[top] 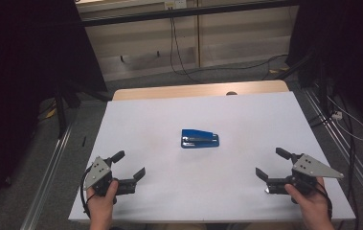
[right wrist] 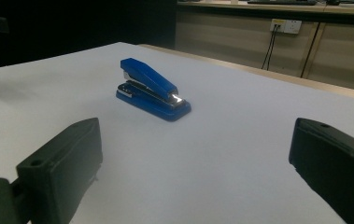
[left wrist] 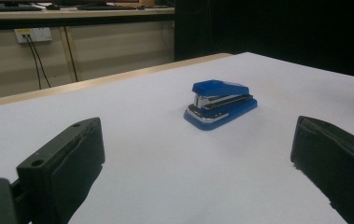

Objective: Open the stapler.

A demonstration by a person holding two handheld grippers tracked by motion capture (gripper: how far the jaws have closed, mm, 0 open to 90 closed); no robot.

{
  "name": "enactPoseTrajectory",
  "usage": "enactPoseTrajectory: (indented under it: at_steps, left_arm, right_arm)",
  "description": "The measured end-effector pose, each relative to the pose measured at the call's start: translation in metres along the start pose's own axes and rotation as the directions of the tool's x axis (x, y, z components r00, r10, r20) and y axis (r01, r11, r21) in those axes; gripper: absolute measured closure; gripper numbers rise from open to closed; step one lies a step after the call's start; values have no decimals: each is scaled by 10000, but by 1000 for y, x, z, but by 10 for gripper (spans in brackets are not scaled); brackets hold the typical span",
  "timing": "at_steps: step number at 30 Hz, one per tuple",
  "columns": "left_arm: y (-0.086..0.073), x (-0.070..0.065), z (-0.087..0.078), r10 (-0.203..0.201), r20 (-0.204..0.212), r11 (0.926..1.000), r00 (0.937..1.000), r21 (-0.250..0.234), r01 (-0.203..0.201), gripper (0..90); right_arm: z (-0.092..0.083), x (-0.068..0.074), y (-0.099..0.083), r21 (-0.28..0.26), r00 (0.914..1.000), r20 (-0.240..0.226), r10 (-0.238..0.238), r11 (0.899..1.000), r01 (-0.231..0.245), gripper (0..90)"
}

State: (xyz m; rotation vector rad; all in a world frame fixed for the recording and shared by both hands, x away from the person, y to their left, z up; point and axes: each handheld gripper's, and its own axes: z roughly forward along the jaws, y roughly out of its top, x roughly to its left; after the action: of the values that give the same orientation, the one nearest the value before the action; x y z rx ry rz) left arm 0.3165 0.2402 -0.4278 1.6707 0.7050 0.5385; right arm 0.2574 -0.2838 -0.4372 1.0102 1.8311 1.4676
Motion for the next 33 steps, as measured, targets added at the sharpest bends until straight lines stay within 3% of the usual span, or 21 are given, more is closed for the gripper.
enactPoseTrajectory:
  at_steps: [12,17,21,25,33]
  left_arm:
    - [4,-2,14,52,206,10000,9998,15,-52,28]
    - [10,-6,28,226,535,9997,9983,102,-232,27]
    - [12,-10,41,277,807,9991,9964,289,-302,26]
    - [12,-14,51,218,1196,9981,9926,554,-286,26]
    - [15,-12,72,-84,1346,9980,9909,626,-1,24]
  right_arm:
    - [4,-3,1,123,9996,272,1,9999,-5,15]
    - [10,-3,7,107,9993,382,-12,9999,8,16]
    - [19,0,16,93,9982,455,-397,9992,393,20]
    - [32,4,22,38,9986,276,-445,9990,445,23]
    - [58,14,32,174,9987,70,-509,9986,507,37]
